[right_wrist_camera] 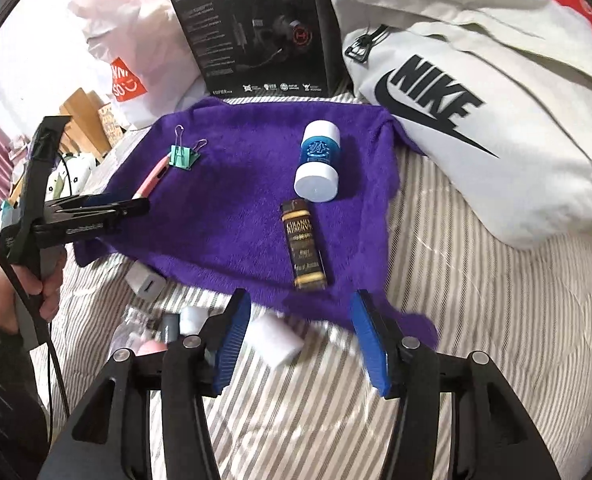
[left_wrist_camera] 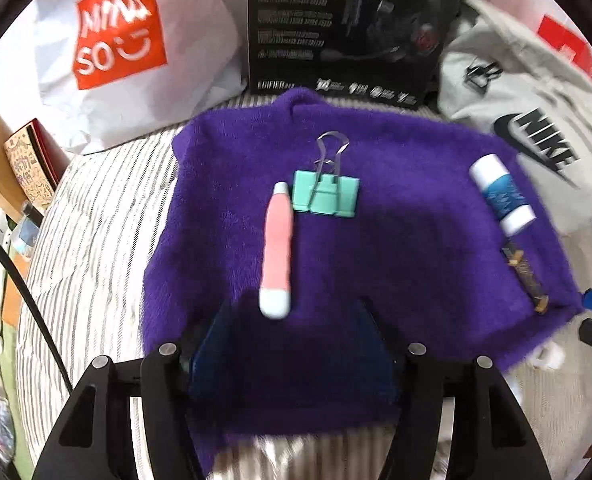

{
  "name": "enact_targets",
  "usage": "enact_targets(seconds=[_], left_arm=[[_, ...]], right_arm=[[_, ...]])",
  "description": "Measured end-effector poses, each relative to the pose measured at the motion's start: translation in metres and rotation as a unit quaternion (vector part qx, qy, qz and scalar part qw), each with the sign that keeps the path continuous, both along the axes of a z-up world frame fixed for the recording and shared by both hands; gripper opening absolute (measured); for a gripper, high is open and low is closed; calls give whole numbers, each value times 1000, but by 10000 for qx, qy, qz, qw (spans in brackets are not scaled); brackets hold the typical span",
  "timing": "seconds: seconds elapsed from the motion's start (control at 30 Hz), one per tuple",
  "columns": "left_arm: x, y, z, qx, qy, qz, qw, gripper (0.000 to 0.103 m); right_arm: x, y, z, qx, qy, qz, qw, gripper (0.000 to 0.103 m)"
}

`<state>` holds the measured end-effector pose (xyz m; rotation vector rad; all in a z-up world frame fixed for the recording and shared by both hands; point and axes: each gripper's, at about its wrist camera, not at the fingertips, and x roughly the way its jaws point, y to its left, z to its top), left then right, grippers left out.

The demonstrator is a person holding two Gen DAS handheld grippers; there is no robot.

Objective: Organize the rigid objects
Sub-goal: 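Carry the pink tube onto the towel with the left gripper while the right gripper places the box there, then grasp a white roll with the left gripper while the right gripper reaches for another white roll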

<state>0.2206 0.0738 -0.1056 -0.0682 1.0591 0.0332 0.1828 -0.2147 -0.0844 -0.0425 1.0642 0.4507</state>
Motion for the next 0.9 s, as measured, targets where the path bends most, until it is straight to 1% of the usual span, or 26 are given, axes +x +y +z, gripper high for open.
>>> enact_targets(seconds=[0.13,0.2,0.27,0.33,0.43,0.53,0.63,0.9], left_arm=[[-31,-13,24,24,-261,-206,9994,62],[-44,-22,31,62,-348,-329,9988,62],[-56,-31,34,-4,-357,-494,9981,62],[-63,-42,32,-58,-267,-660,9974,62],[-70,-54,24,33,-153,-779,9968,62],[-76,-63,17,-25,-38,-889,9960,62],[-73,-70,7,66,50,-938,9956,62],[-59,-74,-12,59,268,-907,9955,62]], right_arm=[[-21,-9,4,-1,-26,-74,10000,53],[-29,-13,2,37,3,-108,9999,53],[-38,-16,0,40,43,-154,9999,53],[-46,-19,-2,47,101,-182,9998,53],[-54,-22,-6,117,174,-232,9995,53],[-63,-24,-9,172,223,-268,9992,53],[-72,-25,-11,172,257,-264,9992,53],[-87,-32,-16,160,349,-310,9988,53]])
